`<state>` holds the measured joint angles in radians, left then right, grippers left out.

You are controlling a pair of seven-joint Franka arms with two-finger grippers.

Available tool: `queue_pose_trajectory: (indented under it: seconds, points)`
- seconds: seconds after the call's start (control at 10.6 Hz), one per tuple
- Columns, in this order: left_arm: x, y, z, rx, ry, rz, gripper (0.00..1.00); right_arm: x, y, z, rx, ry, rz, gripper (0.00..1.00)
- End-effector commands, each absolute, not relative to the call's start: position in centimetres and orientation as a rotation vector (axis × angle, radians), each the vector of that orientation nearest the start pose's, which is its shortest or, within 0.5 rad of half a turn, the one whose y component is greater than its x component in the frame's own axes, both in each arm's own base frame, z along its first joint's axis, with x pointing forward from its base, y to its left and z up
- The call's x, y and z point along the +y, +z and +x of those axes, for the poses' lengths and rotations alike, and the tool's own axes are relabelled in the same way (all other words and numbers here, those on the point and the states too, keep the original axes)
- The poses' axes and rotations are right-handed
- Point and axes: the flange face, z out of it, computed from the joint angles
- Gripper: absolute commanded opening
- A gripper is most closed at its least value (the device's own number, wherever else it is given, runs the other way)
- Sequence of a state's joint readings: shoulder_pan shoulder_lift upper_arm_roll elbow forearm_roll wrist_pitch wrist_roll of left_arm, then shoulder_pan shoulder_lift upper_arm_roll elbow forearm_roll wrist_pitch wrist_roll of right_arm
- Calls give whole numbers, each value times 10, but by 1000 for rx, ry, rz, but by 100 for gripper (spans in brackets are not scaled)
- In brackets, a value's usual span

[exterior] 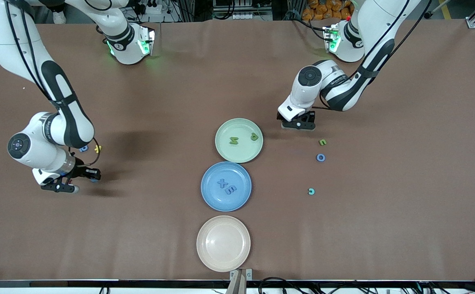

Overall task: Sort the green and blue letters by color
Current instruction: 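Grasp the blue G with the right gripper while the left gripper grasps green B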

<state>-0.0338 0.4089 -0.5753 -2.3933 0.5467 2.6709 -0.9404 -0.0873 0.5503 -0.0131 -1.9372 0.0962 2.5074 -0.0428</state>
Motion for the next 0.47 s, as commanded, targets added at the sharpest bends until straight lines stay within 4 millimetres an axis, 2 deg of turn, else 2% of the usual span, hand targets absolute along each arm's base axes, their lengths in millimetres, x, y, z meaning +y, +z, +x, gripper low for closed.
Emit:
queue_pose_trajectory:
  seconds: [0.0,0.09,0.38]
  points:
    - [-298,169,383,257,-24,-3112,89,2,223,640,395,-62,-3025,0]
    - [-297,169,383,262,-25,-3111,1,34,227,645,429,-76,-3015,0]
    - [-299,168,382,257,-27,-3120,0,116,232,657,545,-101,-2975,0]
